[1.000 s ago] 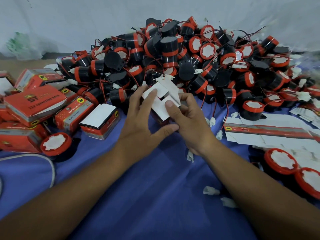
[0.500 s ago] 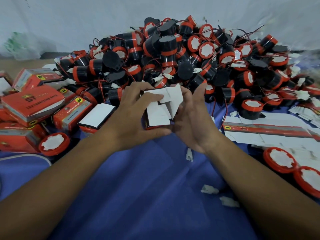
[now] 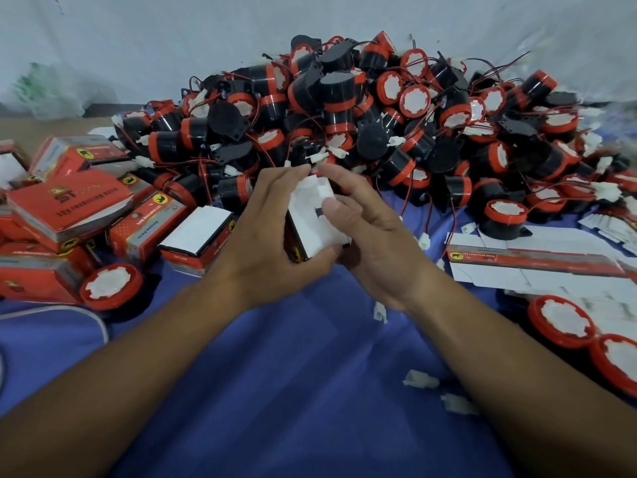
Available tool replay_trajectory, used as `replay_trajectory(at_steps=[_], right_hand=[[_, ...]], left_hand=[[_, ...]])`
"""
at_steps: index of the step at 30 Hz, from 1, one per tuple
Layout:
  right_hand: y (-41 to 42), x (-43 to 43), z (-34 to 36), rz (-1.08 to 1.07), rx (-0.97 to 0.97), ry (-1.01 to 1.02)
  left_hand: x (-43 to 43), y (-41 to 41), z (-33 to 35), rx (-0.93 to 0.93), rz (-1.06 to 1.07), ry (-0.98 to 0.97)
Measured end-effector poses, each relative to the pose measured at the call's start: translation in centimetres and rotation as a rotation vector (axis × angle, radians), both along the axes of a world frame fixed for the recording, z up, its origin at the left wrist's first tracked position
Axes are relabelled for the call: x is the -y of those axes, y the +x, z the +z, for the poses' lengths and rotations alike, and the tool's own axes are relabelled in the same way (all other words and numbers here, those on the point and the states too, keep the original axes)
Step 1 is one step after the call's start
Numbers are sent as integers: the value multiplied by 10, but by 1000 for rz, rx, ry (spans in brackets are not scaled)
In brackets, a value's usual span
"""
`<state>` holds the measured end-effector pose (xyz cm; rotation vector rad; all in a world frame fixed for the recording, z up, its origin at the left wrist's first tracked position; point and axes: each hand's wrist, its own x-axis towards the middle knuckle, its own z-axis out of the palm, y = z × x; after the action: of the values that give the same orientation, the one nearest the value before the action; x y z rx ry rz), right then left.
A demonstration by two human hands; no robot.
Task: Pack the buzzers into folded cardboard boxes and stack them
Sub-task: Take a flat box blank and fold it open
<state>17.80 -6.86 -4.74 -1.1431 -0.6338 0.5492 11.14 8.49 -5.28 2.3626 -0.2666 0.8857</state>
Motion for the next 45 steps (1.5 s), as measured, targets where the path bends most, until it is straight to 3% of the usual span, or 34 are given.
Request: replay_trajectory(at_steps=[5,19,25,30,35,37,39,42,45], right_hand=[[-4,-3,-6,-175,252,-169],[-9,-7,-10,-184,214,-90],[-9,-6,-13,-152,447,-250],[-3,-5,-6,36,-75,103],[-1,-2,-3,14,-77,-6],[2,5,3,-96,160,-125],[9,16,9,-229,565,-310],[15,21,7,-309,1228,-556],[20,19,-1,-326,1502,-748]], left_hand=[[5,1,1,107,24,112],[6,0,2,201,75,167],[5,1,0,233,103,178],[2,0,-1,244,79,179],[2,2,-6,256,68,232],[-3,1,-5,152,1,148],[-12,2,-3,46,-102,128],[-27,8,-4,48,-69,397],[-31,12,-8,73,60,577]])
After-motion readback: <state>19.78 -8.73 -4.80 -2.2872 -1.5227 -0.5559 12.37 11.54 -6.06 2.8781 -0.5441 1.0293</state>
